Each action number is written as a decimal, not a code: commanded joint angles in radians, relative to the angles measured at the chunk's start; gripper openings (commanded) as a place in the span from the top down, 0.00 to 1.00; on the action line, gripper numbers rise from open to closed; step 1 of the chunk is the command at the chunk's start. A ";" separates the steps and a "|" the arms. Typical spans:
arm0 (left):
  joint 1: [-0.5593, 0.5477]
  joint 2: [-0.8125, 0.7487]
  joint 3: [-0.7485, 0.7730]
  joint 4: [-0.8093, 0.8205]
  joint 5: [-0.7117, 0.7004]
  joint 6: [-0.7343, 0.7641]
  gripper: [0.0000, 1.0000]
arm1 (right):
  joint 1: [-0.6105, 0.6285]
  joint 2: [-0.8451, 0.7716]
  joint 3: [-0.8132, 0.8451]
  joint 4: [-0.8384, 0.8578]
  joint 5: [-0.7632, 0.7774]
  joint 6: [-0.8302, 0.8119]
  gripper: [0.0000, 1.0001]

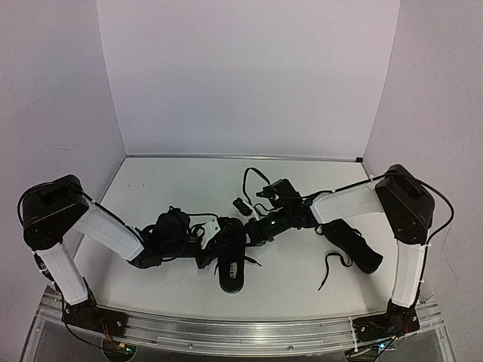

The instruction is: Tie the shoes

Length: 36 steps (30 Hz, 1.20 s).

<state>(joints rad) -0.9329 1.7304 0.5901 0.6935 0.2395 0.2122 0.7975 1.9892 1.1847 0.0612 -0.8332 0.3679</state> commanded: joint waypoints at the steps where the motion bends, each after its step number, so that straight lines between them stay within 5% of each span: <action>1: -0.004 -0.072 -0.015 -0.067 -0.008 0.021 0.82 | 0.007 -0.042 0.006 0.025 0.027 -0.011 1.00; 18: -0.003 -0.217 -0.101 -0.166 -0.007 0.009 0.70 | 0.007 -0.058 0.007 0.025 0.041 -0.013 1.00; 28: -0.004 -0.141 -0.056 -0.194 0.047 0.002 0.61 | 0.008 -0.064 0.010 0.025 0.031 -0.017 1.00; 36: -0.004 -0.108 -0.033 -0.234 0.053 0.001 0.72 | 0.007 -0.070 0.006 0.025 0.032 -0.019 1.00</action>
<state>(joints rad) -0.9333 1.6185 0.5222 0.4787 0.2789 0.2108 0.7979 1.9724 1.1847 0.0601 -0.8013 0.3664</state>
